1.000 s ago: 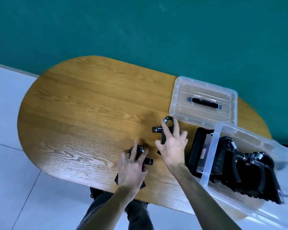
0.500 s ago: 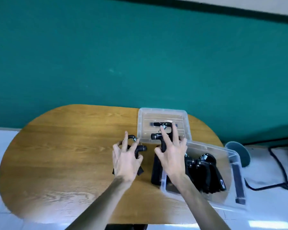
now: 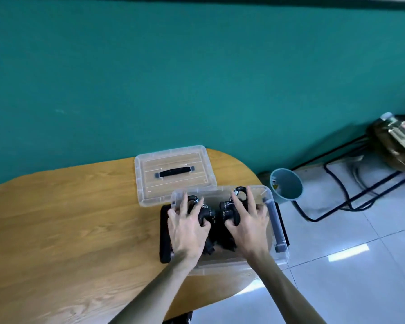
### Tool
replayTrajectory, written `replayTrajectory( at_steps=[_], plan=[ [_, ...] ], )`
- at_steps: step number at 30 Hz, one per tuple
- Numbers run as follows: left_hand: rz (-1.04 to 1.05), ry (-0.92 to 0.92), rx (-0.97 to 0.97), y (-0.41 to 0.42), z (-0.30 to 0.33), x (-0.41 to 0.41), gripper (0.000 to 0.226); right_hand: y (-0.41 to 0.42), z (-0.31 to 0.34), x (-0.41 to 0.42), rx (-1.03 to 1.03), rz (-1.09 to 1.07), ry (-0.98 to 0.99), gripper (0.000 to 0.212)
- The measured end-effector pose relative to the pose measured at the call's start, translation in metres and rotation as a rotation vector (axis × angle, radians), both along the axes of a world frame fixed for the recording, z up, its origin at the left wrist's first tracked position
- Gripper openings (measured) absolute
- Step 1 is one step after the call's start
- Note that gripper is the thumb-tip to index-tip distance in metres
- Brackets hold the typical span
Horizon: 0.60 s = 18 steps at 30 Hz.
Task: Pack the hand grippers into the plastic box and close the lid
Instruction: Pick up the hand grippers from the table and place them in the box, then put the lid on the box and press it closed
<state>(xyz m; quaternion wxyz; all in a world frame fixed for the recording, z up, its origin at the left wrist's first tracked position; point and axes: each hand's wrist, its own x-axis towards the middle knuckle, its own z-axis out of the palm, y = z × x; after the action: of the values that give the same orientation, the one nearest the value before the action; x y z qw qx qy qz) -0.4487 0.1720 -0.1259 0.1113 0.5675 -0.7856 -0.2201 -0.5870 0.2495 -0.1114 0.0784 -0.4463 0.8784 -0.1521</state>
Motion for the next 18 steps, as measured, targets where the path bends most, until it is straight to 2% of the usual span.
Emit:
replayTrajectory(
  at_steps=[9, 18],
  plan=[
    [-0.036, -0.152, 0.023, 0.008, -0.029, -0.034, 0.064, 0.016, -0.040, -0.027, 0.147, 0.008, -0.091, 0.076],
    [0.008, -0.201, 0.043, 0.008, -0.046, -0.042, 0.063, 0.004, -0.058, -0.040, 0.145, 0.091, -0.099, 0.066]
  ],
)
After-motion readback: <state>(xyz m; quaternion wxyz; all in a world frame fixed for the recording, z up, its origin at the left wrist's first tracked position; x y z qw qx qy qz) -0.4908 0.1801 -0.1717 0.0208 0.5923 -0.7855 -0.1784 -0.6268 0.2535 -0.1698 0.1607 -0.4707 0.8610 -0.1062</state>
